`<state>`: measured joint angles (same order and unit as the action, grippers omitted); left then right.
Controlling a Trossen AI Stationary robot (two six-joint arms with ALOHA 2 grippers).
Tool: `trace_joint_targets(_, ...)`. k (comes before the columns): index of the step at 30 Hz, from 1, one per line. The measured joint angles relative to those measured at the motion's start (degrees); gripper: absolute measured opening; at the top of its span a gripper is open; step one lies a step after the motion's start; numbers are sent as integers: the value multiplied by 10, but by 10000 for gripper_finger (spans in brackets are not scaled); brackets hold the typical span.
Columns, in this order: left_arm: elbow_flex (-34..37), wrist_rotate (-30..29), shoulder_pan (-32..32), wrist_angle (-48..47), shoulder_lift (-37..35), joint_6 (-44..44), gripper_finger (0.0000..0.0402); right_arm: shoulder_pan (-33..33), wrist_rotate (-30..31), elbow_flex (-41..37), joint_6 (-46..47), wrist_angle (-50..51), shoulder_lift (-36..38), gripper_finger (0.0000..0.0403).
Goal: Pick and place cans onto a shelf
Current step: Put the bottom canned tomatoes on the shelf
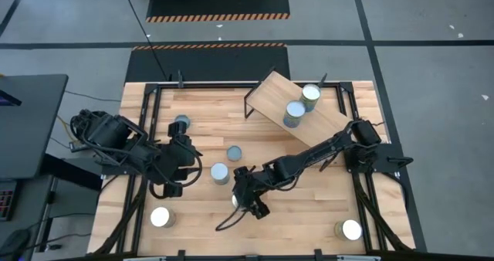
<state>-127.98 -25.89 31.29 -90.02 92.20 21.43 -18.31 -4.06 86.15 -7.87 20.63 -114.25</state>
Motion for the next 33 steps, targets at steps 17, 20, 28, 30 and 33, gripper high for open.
trace_joint_targets(17, 0, -13, 0, 0, 0, 0, 172, 24, -112, -9, -136, 3, -12, 373)
trace_joint_targets(20, 0, -15, 0, 0, 0, 2, 172, 25, -116, -8, -160, -1, -11, 373)
trace_joint_targets(28, 0, -16, 0, 0, 0, 5, 172, 37, -135, -9, -160, -8, -24, 372)
trace_joint_targets(30, 0, -23, 0, 0, 0, 8, 172, 40, -135, -9, -153, -17, -31, 368)
trace_joint_targets(33, 0, -29, 0, 0, 0, 8, 172, 39, -134, -9, -131, -17, -31, 350)
